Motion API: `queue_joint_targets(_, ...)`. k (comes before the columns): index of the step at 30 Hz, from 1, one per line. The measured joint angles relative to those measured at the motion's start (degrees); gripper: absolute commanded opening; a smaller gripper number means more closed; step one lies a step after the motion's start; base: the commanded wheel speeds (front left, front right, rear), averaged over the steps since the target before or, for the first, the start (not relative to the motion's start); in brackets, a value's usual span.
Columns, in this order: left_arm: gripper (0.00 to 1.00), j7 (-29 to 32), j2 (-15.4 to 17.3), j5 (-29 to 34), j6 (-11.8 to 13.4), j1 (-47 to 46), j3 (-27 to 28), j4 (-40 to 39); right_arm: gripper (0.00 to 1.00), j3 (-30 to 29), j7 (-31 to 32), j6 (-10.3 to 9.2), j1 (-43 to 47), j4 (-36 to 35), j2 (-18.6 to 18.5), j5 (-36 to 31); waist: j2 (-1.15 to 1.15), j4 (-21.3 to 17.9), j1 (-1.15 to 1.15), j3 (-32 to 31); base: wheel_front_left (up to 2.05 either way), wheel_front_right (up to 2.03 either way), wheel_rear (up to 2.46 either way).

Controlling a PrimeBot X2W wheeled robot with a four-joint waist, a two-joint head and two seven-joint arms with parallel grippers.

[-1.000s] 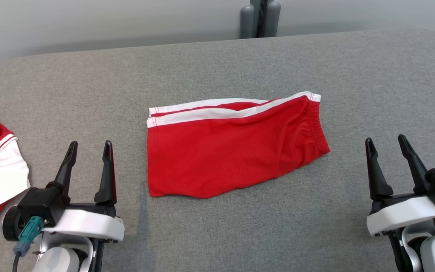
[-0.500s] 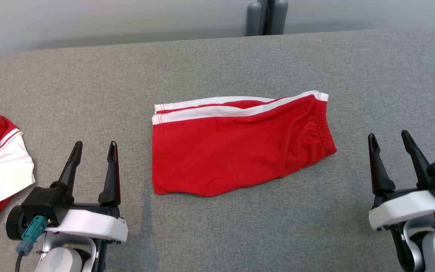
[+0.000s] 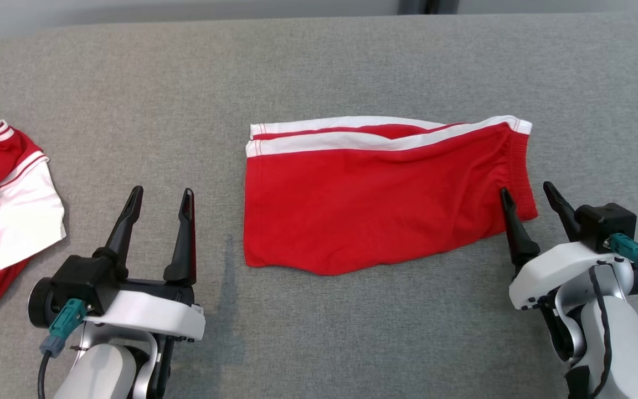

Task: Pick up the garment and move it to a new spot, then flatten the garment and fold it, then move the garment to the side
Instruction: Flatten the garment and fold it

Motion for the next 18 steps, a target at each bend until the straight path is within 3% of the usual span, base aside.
queue_joint_targets(8,1.00,-0.3,-0.4,0.1,-0.5,-1.3,-0.8,1.0,1.00,-1.0,-1.4,0.00,-3.0,10.0,0.0,1.2,0.00,1.2,0.00,1.3,0.00,0.00,0.00)
queue_joint_targets(9,1.00,-0.4,-0.3,0.1,-0.5,-1.3,-0.8,1.2,0.48,-0.7,-1.8,0.00,-3.3,10.9,0.1,1.7,0.00,1.1,0.00,1.4,0.00,0.00,0.00)
queue_joint_targets(10,1.00,-0.4,-0.2,0.1,-0.5,-1.3,-0.8,1.2,0.38,-0.5,-2.1,0.00,-3.7,11.6,0.1,2.4,0.00,0.9,0.00,1.4,0.00,0.00,0.00)
queue_joint_targets(11,1.00,-0.4,-0.2,0.1,-0.5,-1.3,-0.8,1.3,0.08,-0.2,-2.5,0.00,-4.0,12.3,0.1,3.1,0.00,0.7,0.00,1.5,0.00,0.00,0.00)
queue_joint_targets(12,1.00,-0.4,-0.1,0.2,-0.6,-1.3,-0.9,1.4,0.00,0.2,-3.0,0.00,-4.3,12.8,0.1,3.6,0.00,0.5,0.00,1.5,0.00,0.00,0.00)
queue_joint_targets(18,1.00,0.0,0.4,0.5,-0.5,-1.5,-1.2,1.1,0.00,1.9,-6.0,0.02,-4.8,14.4,0.3,10.3,0.00,-1.3,0.00,1.4,0.00,0.00,0.00)
